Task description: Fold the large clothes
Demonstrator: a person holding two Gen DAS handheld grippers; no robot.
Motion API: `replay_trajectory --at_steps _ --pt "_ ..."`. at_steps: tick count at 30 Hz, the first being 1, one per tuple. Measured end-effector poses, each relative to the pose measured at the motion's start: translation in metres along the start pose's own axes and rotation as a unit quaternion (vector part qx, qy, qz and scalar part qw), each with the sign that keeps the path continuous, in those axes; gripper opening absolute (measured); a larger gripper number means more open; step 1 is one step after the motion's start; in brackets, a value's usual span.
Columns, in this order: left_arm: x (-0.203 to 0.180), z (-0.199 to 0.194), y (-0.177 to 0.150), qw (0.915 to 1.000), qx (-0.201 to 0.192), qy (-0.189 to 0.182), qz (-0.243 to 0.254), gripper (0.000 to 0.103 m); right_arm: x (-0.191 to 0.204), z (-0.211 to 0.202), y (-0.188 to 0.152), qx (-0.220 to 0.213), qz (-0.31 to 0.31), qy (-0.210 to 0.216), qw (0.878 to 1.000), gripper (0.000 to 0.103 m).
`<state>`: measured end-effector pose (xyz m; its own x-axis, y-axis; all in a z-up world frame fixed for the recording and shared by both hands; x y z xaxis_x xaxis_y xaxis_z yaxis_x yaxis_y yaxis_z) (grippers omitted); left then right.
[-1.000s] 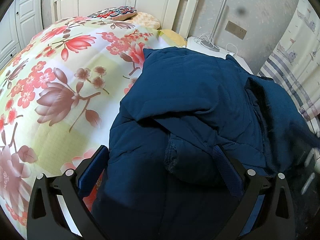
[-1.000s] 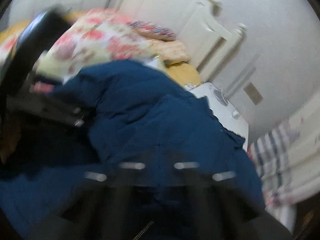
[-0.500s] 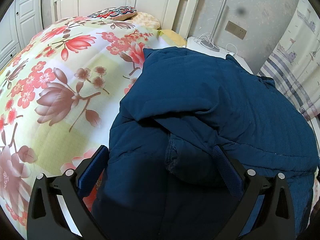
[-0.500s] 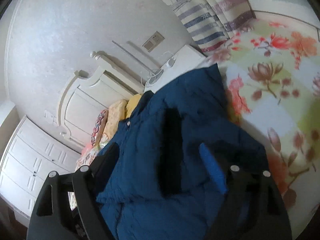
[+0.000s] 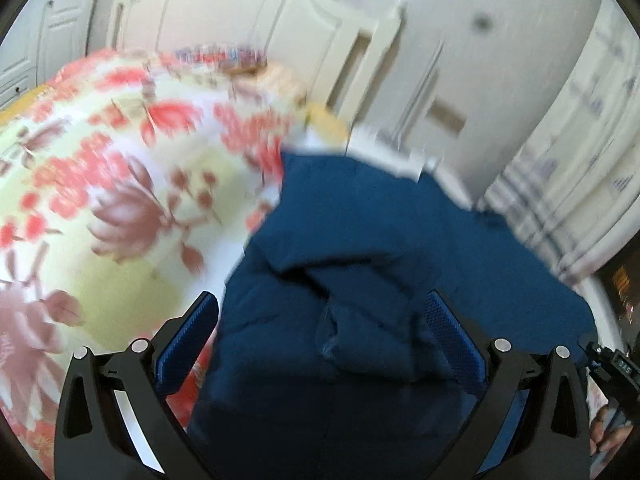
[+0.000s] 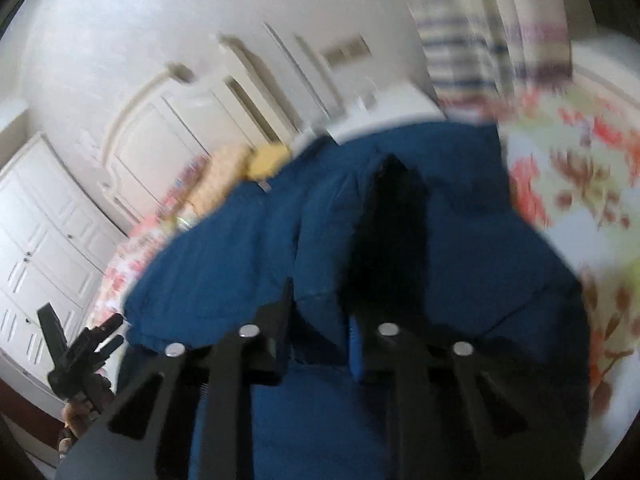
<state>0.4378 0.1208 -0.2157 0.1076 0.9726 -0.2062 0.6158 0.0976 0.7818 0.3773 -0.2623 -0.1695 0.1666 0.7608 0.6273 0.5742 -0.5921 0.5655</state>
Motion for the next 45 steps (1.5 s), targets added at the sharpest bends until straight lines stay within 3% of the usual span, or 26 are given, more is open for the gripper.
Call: replay_trajectory --at_steps 3,7,11,12,15,17,21,24,27,30,33,35,39,41,42,45 --pt "-0.008 -0.014 0.008 0.999 -0.041 0.005 0.018 0.099 0.006 -0.017 0.019 -0.032 0.004 0.01 0.999 0.021" --pt "-0.02 -0.011 0.01 0.9984 -0.038 0.005 0.041 0.099 -0.02 0.004 0.011 0.019 0.015 -0.049 0.999 0.022" --pt "-0.016 -0.01 0.011 0.9989 -0.034 0.005 0.033 0.099 -0.041 0.014 -0.001 0.037 0.052 -0.07 0.995 0.039" --pt "-0.013 -0.011 0.011 0.9989 -0.037 0.005 0.027 0.099 -0.038 0.009 0.002 0.028 0.048 -0.085 0.995 0.041" --pt "-0.01 -0.01 0.009 0.9991 -0.036 0.007 0.024 0.099 0.003 -0.029 0.024 -0.083 -0.038 -0.115 0.989 0.046" --pt "-0.013 -0.008 0.009 0.9991 -0.03 0.006 0.03 0.099 0.033 -0.032 0.026 -0.095 -0.096 -0.113 0.984 0.054" --pt "-0.013 -0.01 0.009 0.9989 -0.034 0.005 0.031 0.099 0.06 0.014 0.009 -0.024 -0.182 -0.122 0.975 0.054" --pt "-0.007 -0.012 0.01 0.9991 -0.04 -0.003 0.016 0.099 0.025 0.053 -0.006 0.026 -0.178 -0.18 0.967 0.054" --pt "-0.012 -0.021 0.021 0.9983 -0.055 -0.01 0.014 0.099 0.01 0.061 -0.014 0.022 -0.156 -0.145 0.977 0.055" --pt "-0.033 -0.03 0.045 0.9971 -0.063 -0.037 0.021 0.099 0.01 0.064 -0.015 0.025 -0.15 -0.141 0.978 0.055" --pt "-0.072 -0.015 0.067 0.996 -0.028 -0.066 0.055 0.099 0.009 0.061 -0.016 0.025 -0.156 -0.143 0.977 0.056" --pt "-0.093 0.014 0.07 0.9949 0.017 -0.045 0.088 0.099 0.007 0.06 -0.013 0.026 -0.148 -0.135 0.979 0.056" --pt "-0.098 0.083 0.023 0.9859 0.124 0.002 0.112 0.099 0.004 0.055 -0.011 0.027 -0.134 -0.117 0.984 0.056" --pt "-0.104 0.085 0.012 0.9816 0.095 0.036 0.161 0.099 0.003 0.056 -0.01 0.028 -0.133 -0.114 0.984 0.056" --pt "-0.107 0.084 0.012 0.9787 0.101 0.046 0.173 0.099 0.002 0.056 -0.01 0.028 -0.132 -0.113 0.984 0.056" --pt "-0.11 0.074 0.036 0.9836 0.1 0.012 0.149 0.099 0.003 0.056 -0.01 0.031 -0.129 -0.109 0.985 0.058"
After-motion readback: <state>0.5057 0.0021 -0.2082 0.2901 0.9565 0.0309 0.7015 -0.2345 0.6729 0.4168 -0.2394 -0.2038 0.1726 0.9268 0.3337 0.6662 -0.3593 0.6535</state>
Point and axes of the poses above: each gripper's, at about its wrist camera, not at the fingertips, and z roughly the way its jaws point, x to its left, y to its top, the point moved 8 cm from there along z, roughly the way its jaws point, and after that the axes turned 12 degrees about z, right-handed, at the moved point
